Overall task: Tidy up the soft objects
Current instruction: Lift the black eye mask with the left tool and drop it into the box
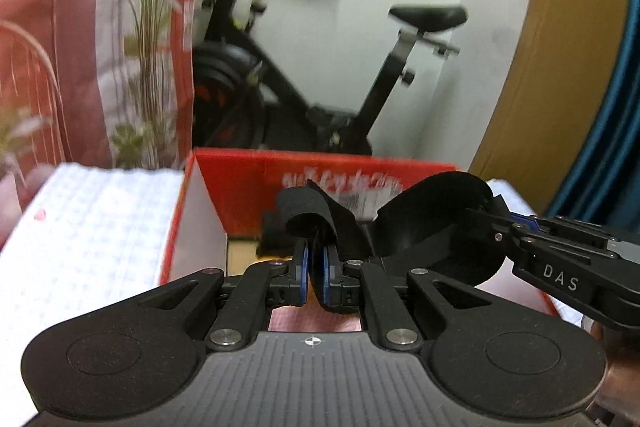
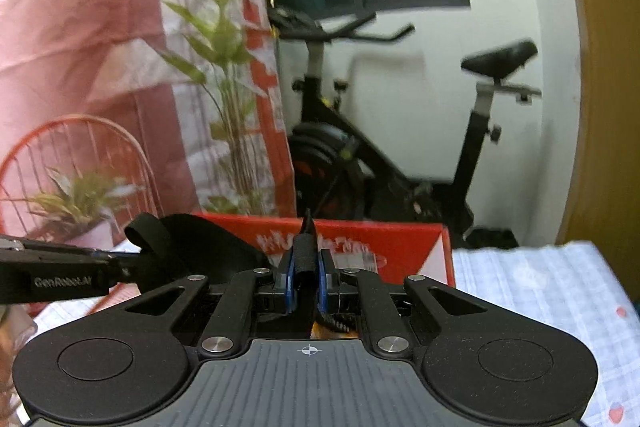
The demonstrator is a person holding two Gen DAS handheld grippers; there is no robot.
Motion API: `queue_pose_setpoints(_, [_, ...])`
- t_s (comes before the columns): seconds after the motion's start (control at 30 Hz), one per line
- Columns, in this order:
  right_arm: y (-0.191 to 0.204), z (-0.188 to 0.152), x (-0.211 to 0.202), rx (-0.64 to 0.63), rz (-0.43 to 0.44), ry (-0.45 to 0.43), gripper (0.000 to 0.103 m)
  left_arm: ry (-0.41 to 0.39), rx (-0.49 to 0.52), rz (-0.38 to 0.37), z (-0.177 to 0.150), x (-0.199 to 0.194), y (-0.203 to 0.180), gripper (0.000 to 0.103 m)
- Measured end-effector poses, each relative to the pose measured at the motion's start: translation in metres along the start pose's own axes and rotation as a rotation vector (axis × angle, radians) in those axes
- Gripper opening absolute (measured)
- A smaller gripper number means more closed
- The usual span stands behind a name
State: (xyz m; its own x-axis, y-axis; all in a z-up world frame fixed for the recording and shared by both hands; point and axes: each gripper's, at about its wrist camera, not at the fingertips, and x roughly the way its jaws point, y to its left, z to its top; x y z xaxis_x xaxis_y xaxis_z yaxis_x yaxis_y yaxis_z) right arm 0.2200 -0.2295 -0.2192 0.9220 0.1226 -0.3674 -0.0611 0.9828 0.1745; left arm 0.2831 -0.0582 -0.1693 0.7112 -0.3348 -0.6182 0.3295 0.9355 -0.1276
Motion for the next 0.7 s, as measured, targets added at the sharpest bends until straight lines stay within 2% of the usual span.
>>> queue_pose_setpoints(0.23, [-0.014, -0.021, 0.032, 0.082, -0.03, 0.105, 0.011, 0.075, -0.01, 0.016, -0.008, 0.022, 0.009, 0.008])
queue_pose_setpoints(0.57, [-0.016, -0.032, 0.042, 0.084, -0.048, 0.14, 0.012, 0.086, 0.024, 0.023, -0.007, 0.025, 0.004, 0.01])
queue_pose_setpoints(0.6, [-0.015, -0.032, 0.041, 0.066, -0.053, 0.139, 0.014, 0.086, 0.016, 0.02, -0.006, 0.022, 0.007, 0.017])
queue_pose_setpoints(0.7, [-0.01, -0.031, 0.035, -0.009, -0.089, 0.136, 0.032, 0.065, 0.0, -0.006, -0.004, 0.012, 0.015, 0.043])
